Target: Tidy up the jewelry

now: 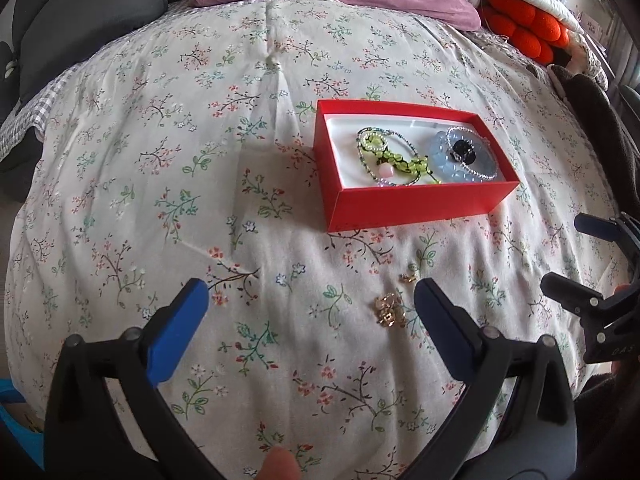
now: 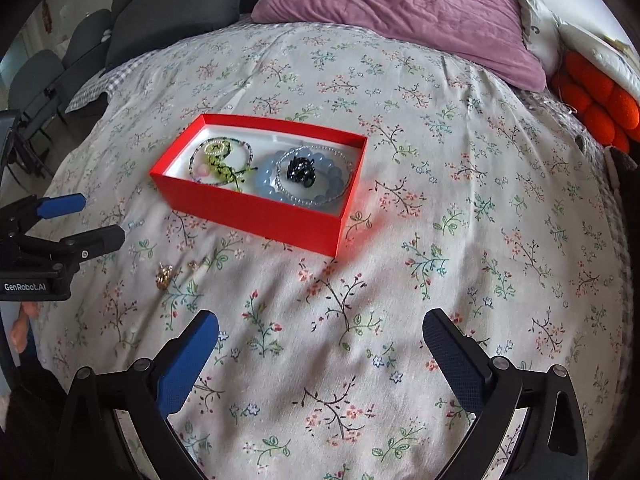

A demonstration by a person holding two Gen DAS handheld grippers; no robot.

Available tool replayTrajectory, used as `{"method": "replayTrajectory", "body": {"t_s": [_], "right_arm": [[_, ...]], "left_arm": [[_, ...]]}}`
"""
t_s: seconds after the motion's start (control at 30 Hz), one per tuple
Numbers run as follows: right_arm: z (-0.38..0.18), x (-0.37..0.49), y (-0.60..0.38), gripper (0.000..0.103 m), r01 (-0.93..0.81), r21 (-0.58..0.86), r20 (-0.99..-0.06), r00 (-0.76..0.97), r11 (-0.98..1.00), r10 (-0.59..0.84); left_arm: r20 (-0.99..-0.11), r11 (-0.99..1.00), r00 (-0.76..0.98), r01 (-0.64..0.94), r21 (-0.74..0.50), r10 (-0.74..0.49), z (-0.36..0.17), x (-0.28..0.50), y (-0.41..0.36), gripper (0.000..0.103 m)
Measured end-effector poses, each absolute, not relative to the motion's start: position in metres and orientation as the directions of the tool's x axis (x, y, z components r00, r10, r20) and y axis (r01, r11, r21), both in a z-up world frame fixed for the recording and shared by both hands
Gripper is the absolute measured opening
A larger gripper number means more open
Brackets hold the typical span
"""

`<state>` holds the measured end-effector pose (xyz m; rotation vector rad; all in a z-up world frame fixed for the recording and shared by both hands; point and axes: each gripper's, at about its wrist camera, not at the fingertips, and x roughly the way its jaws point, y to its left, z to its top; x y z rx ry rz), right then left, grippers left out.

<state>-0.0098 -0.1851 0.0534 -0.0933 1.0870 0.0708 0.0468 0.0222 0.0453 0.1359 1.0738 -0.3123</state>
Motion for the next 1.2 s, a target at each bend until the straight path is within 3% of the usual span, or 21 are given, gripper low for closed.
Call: {"method": "replayTrajectory", "body": {"t_s": [0.57,1.0,1.2], "right_arm": [[0.009,-0.026,-0.168,0.103,-0.179,-0.096,-0.930,0.368,0.979,-0.024],[-0.028,-0.019,-0.178,0.103,-0.117,-0.044,-0.941,0.338,0.992,-0.002],[-0.028,-0.014,-0.178,0.103,-0.112,-0.047,-0.951,0.310,0.993,-0.010]], "left_arm": [[-0.893,0.930,0.416,0.368,-0.009,-0.173,0.009,0.021,0.048,0.102],[-0.886,0.903,0.423,0.430,0.011,-0.190,-0.010,0.014,0.026,0.102],[-0.869,0.879,0.370,0.456,-0.138,-0.328,-0.002,0.013,0.010,0.075]]}}
